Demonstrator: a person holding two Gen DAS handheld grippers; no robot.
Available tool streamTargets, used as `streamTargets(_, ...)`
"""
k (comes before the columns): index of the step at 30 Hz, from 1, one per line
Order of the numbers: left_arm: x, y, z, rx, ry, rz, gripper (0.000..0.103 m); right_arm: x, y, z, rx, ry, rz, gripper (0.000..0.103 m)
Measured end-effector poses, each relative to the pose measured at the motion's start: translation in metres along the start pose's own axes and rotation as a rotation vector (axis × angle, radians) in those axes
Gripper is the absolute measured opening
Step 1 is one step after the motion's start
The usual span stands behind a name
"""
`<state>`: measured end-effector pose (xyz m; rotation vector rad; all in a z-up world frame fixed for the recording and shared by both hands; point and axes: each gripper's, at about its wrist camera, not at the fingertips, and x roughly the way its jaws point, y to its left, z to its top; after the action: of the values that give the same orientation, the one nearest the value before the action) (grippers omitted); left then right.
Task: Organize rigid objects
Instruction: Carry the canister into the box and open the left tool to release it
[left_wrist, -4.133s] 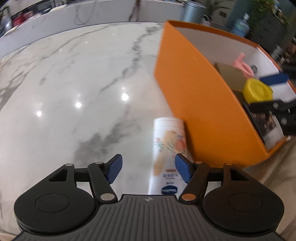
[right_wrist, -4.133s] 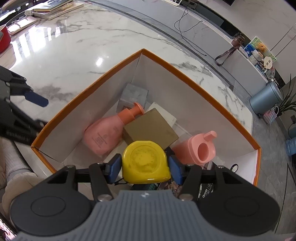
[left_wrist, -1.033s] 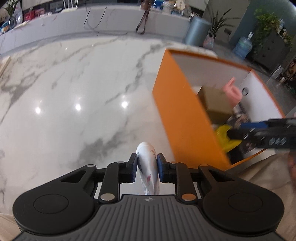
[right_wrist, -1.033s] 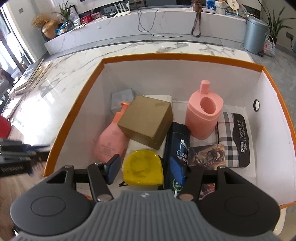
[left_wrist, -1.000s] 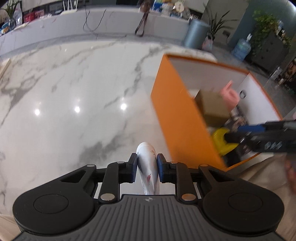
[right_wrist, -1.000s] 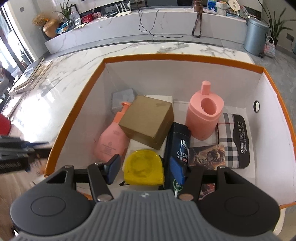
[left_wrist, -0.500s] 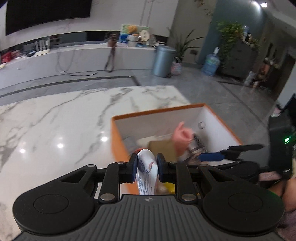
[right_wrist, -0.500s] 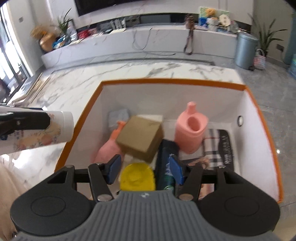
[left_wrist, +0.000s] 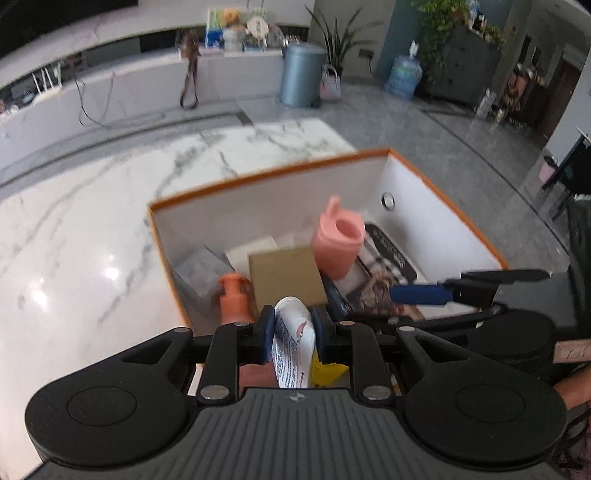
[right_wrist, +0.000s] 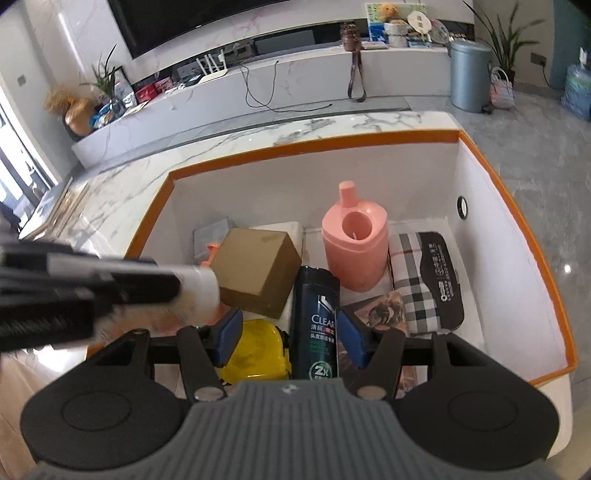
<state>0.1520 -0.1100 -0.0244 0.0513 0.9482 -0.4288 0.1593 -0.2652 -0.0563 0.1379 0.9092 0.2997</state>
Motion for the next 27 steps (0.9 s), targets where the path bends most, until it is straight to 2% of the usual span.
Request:
streamTargets(3, 0.01, -0.003, -0.004, 0.019, 0.029, 0.024, 0.024, 0.002, -0.003, -0.001, 0.021, 0.003, 0.009, 0.058)
streamTargets(10, 0.014, -0.006, -0.006, 0.061, 0.023, 0.073, 0.024, 0.005, -0.003, -0.003, 0.016, 0.011, 0.005, 0.051)
streamTargets(14, 0.014, -0.005, -0.006, 0.051, 0.038, 0.066, 0.025, 0.005, -0.005, -0.003, 0.023, 0.016, 0.009, 0.051)
streamTargets(17, 0.01, -0.001, -0.008, 0.022, 0.032, 0.056, 0.036, 0.003, -0.003, -0.004, 0.013, 0.006, 0.004, 0.052)
streamTargets(19, 0.006, 0.002, -0.009, 0.002, 0.019, 0.057, 0.05, 0.002, -0.003, -0.005, 0.01, -0.005, -0.001, 0.054)
streamTargets(21, -0.001, 0.005, -0.01, -0.022, -0.01, 0.044, 0.059, -0.001, -0.003, -0.005, 0.011, -0.019, -0.001, 0.056)
streamTargets(24, -0.015, 0.008, -0.01, -0.05, -0.053, 0.022, 0.064, -0.006, -0.003, -0.006, 0.011, -0.042, -0.002, 0.06)
streamTargets(27, -0.033, 0.01, -0.012, -0.06, -0.123, 0.032, 0.069, -0.011, -0.002, -0.005, 0.008, -0.066, -0.005, 0.066)
